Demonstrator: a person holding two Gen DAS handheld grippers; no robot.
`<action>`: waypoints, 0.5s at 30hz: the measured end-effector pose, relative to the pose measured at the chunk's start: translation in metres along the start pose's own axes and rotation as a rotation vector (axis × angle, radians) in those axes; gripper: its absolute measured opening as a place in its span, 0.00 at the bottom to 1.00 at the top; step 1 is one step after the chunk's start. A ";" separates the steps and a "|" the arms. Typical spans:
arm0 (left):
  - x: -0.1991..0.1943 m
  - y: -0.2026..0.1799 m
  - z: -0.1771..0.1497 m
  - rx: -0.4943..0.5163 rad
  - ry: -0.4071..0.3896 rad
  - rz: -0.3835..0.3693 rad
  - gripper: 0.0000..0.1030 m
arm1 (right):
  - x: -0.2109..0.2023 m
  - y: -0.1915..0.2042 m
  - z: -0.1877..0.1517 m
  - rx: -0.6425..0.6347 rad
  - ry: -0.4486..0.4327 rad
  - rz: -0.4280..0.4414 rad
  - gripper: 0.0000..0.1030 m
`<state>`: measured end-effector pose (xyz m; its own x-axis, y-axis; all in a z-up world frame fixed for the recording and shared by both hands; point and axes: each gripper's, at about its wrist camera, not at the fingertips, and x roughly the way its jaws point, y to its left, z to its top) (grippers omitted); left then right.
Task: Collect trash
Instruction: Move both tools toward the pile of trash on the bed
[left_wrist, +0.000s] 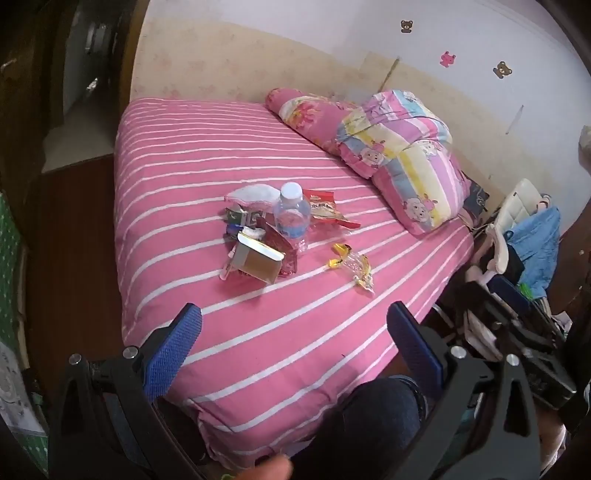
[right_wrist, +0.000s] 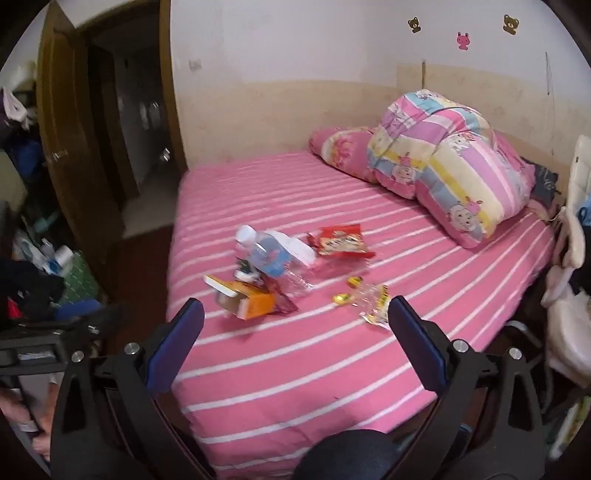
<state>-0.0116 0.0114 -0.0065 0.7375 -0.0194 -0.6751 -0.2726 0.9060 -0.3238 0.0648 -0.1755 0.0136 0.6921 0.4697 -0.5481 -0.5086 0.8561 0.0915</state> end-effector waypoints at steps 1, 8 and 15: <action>-0.004 0.000 -0.001 0.000 -0.007 0.002 0.95 | -0.005 -0.001 0.000 0.009 -0.022 0.023 0.95; -0.019 0.002 -0.011 -0.004 -0.033 -0.003 0.95 | -0.035 -0.015 -0.003 0.092 -0.150 0.139 0.95; -0.029 0.003 -0.023 -0.005 -0.043 -0.009 0.95 | -0.047 -0.017 -0.012 0.101 -0.146 0.122 0.95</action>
<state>-0.0477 0.0047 -0.0033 0.7659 -0.0094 -0.6429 -0.2686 0.9038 -0.3333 0.0342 -0.2145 0.0281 0.6991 0.5911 -0.4023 -0.5443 0.8048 0.2366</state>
